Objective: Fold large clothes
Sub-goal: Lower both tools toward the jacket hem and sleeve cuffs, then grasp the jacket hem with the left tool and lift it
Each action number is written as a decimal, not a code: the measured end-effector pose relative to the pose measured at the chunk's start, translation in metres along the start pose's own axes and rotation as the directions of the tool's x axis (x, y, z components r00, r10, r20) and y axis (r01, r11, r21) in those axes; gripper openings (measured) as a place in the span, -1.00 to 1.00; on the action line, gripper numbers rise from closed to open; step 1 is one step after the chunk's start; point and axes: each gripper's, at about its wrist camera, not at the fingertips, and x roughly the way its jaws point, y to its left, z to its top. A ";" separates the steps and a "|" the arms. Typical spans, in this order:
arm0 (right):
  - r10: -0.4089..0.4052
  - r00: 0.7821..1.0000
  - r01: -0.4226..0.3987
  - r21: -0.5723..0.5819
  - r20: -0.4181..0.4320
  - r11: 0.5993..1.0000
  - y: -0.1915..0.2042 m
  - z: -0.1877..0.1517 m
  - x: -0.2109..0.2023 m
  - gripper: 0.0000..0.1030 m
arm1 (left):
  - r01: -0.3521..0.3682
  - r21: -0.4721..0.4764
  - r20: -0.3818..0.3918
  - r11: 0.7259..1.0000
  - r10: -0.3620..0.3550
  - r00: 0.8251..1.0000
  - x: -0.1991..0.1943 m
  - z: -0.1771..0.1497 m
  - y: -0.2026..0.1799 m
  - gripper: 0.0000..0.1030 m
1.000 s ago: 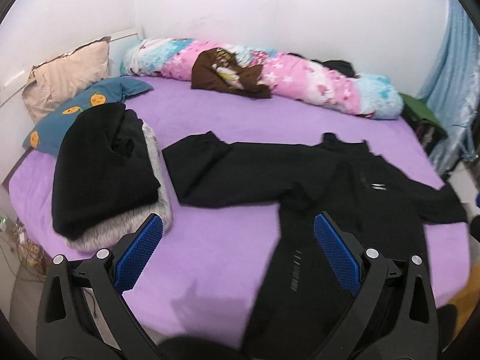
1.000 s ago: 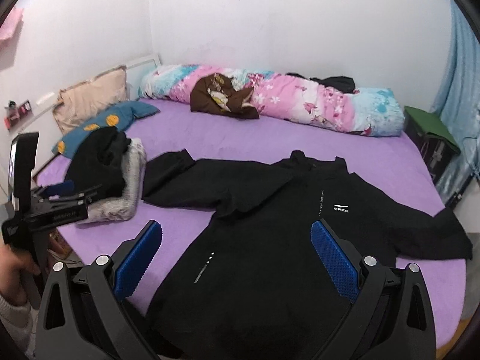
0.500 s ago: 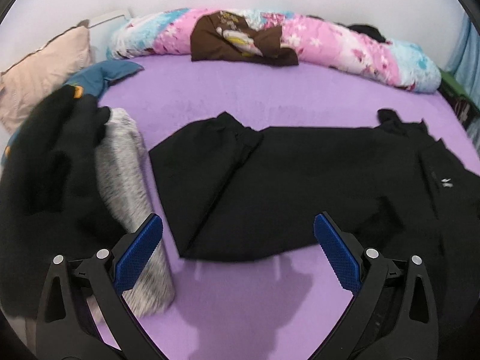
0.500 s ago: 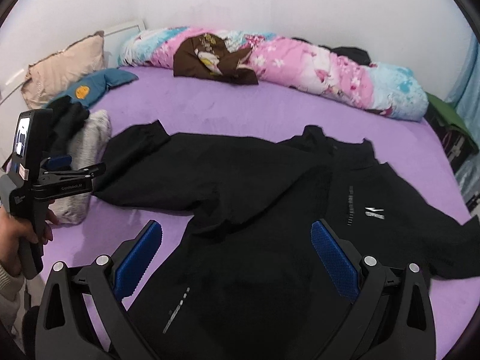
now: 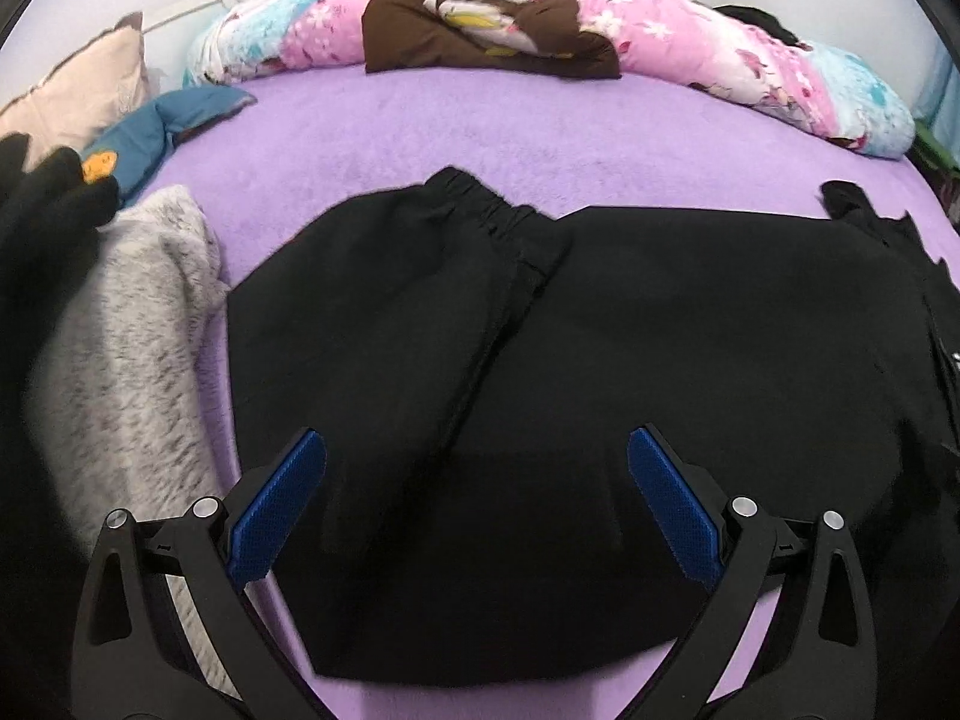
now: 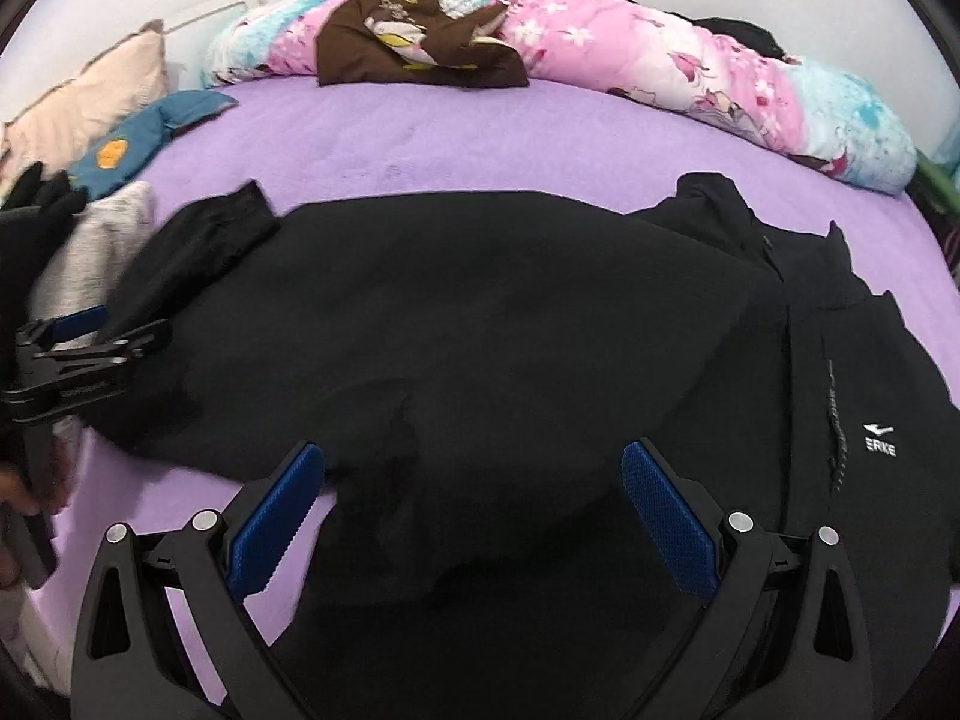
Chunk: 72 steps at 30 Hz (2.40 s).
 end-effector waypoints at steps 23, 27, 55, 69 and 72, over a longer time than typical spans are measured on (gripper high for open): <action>-0.008 1.000 0.008 -0.036 0.000 0.999 0.000 -0.020 0.070 0.91 | -0.016 -0.019 -0.048 1.000 0.015 0.999 0.054 0.006 0.026 0.87; 0.005 1.000 -0.005 -0.023 -0.007 1.000 -0.003 -0.018 0.068 0.90 | -0.032 -0.041 -0.031 0.999 0.030 0.999 0.046 0.010 0.034 0.01; 0.129 0.990 -0.124 0.090 -0.062 0.988 -0.039 -0.032 0.017 0.90 | 0.135 -0.077 0.303 0.988 -0.105 0.947 -0.137 0.080 -0.010 -0.99; 0.140 0.990 -0.135 0.148 -0.020 0.980 -0.145 -0.080 -0.095 0.90 | 0.237 0.063 0.448 0.969 -0.240 0.861 -0.250 0.138 -0.129 -0.99; 0.122 0.992 -0.120 0.177 -0.005 0.977 -0.173 -0.091 -0.114 0.90 | 0.254 0.115 0.439 0.960 -0.278 0.854 -0.266 0.139 -0.167 -0.99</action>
